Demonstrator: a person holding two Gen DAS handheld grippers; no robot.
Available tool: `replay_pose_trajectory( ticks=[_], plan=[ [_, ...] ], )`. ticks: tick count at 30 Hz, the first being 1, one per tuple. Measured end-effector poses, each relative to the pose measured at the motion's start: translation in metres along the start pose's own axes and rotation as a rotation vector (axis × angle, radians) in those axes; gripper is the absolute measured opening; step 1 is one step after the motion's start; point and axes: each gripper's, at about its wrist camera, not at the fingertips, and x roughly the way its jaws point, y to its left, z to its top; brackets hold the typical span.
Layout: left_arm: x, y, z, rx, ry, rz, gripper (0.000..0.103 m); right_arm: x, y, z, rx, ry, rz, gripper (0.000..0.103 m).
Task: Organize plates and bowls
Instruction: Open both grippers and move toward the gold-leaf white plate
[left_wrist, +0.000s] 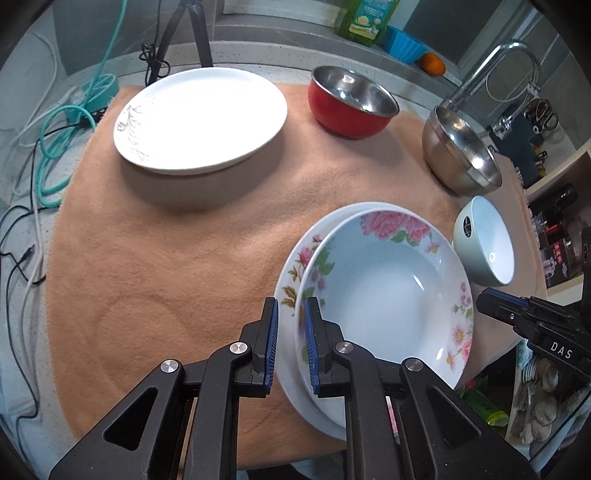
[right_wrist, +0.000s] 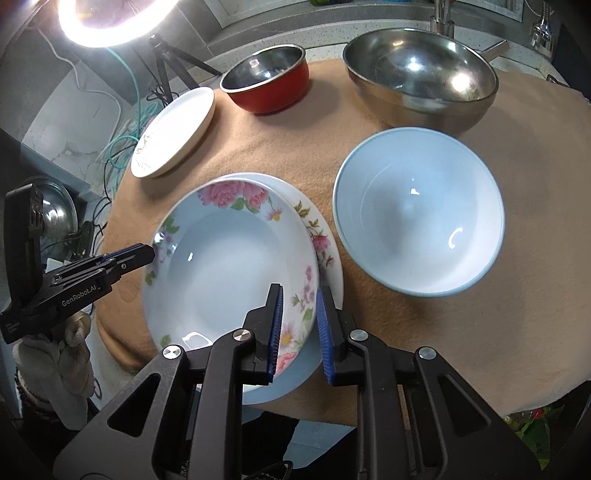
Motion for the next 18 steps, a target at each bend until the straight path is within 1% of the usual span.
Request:
replay_pose_trajectory(
  ticks=[2, 6, 13, 18],
  plan=[
    [-0.005, 0.008, 0.001, -0.011, -0.009, -0.007, 0.013, -0.004, 0.002, 0.004, 0.007, -0.008, 0.017, 0.019],
    [-0.015, 0.027, 0.008, -0.041, -0.032, -0.011, 0.013, -0.008, 0.015, 0.014, 0.017, -0.015, 0.08, 0.019],
    [-0.026, 0.066, 0.029, -0.094, -0.064, 0.011, 0.013, 0.004, 0.062, 0.034, 0.032, -0.007, 0.209, 0.02],
    [-0.035, 0.102, 0.049, -0.141, -0.096, 0.008, 0.013, 0.014, 0.102, 0.052, 0.002, -0.023, 0.226, 0.02]
  ],
)
